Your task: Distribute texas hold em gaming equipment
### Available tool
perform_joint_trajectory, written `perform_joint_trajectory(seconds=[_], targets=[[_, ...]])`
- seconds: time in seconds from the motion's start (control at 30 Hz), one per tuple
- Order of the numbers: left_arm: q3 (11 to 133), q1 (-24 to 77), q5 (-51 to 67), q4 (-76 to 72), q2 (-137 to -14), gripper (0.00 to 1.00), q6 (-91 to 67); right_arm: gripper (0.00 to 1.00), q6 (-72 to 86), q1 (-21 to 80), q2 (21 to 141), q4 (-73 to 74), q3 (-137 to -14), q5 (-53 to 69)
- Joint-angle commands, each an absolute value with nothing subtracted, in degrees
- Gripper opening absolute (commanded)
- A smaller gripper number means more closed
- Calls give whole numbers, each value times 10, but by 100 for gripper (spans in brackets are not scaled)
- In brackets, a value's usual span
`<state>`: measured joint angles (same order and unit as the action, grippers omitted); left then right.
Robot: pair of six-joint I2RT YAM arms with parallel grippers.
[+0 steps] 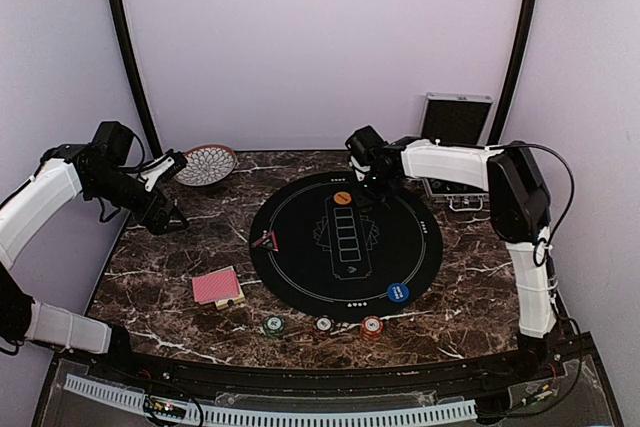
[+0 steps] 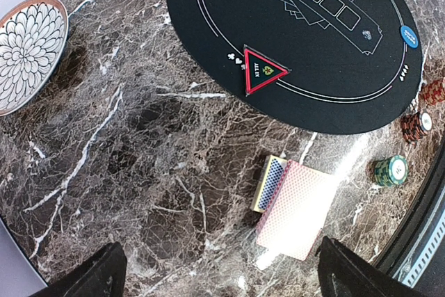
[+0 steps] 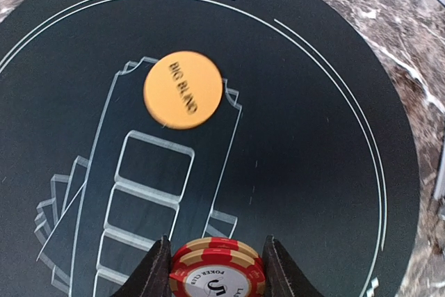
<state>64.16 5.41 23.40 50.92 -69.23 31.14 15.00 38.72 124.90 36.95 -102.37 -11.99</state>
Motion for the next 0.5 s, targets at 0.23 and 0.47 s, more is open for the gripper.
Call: perform_joint_trajectory(seconds=[0.23,0.47], targets=[[652,56,247,522,-682,99,318,5,135,355,1334,330,-1108,-102],[651,56,245,523,-683,99,321,15,136,345,1364,325,-1115,-94]])
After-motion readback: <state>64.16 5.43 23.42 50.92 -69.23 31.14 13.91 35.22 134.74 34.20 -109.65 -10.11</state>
